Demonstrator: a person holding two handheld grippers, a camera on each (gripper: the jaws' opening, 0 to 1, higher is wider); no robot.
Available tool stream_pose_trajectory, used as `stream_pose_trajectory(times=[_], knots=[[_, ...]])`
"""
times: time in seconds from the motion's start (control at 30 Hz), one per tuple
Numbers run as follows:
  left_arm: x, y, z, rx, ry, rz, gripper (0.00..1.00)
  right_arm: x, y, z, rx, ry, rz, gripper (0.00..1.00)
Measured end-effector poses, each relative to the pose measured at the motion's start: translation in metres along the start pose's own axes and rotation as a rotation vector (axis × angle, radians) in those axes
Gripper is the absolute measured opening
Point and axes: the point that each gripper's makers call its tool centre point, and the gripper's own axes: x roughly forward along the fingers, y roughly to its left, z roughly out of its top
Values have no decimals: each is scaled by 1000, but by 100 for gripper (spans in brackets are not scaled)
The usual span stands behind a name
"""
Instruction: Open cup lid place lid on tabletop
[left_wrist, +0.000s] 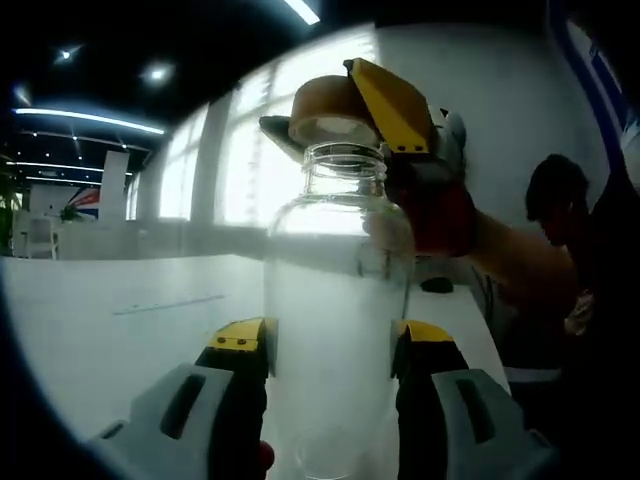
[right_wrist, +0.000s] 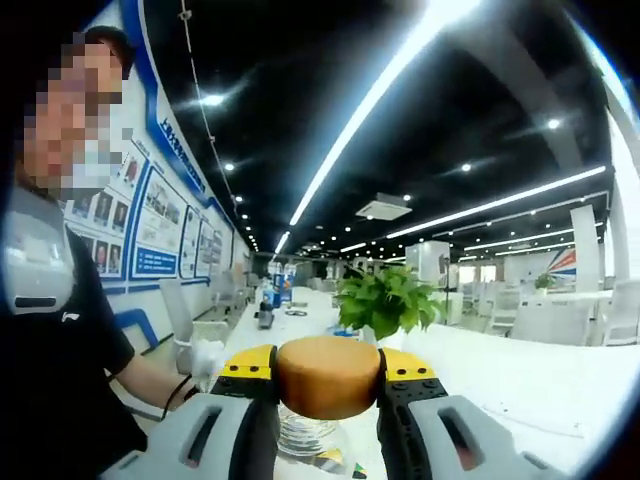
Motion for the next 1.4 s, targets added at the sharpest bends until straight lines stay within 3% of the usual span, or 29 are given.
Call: stream_pose_trajectory(times=[0.23,0.53,1.0,1.1,1.4], knots=[[0,0,0,4,4,0,39,-2,-19,4,-4,-6,-72,32],[0,-1,-1,7,6,3,39,-15,-71,-7,37,-11,-275,32],[0,-2,-2,10,10,5,39,-21,-89,-42,20,56,-338,32],[0,-2,-2,13,13,5,39,-23,-93,-48,45,19,-344,32],[0,-2,-2,17,18,3,39,-26,-100,-84,38,101,-379,32]])
